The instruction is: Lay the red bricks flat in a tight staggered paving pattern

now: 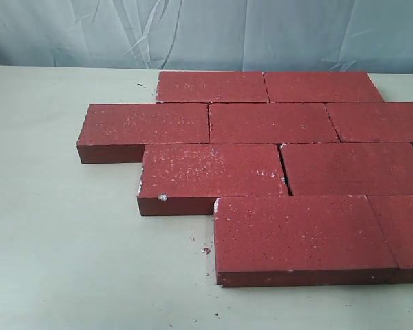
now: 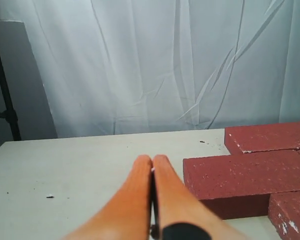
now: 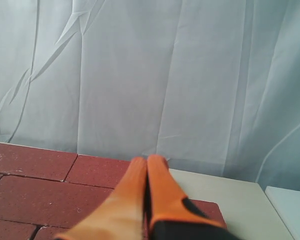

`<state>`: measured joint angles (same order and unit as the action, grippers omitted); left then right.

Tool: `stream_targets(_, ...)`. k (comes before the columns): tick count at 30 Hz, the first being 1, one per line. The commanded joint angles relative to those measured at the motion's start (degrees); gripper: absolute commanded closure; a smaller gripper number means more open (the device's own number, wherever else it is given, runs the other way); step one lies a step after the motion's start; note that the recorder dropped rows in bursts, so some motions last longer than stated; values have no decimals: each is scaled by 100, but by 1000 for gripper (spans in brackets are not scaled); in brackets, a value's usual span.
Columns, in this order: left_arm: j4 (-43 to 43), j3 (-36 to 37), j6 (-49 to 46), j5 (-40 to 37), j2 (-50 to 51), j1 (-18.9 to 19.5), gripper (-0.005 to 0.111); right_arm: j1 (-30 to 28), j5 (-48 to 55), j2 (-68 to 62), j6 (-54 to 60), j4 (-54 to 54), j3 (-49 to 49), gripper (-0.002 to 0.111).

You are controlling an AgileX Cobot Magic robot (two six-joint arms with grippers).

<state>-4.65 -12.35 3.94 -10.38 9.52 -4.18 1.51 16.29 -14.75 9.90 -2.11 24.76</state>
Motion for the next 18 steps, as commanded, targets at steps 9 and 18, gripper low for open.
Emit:
stream_targets(9,142,953,-27,95,-895,65,107,-33,-19,31,-10,3,-13,109)
stream_targets(18,142,1235,-146,92,-952,65,107,-33,-19,31,-10,3,-13,109)
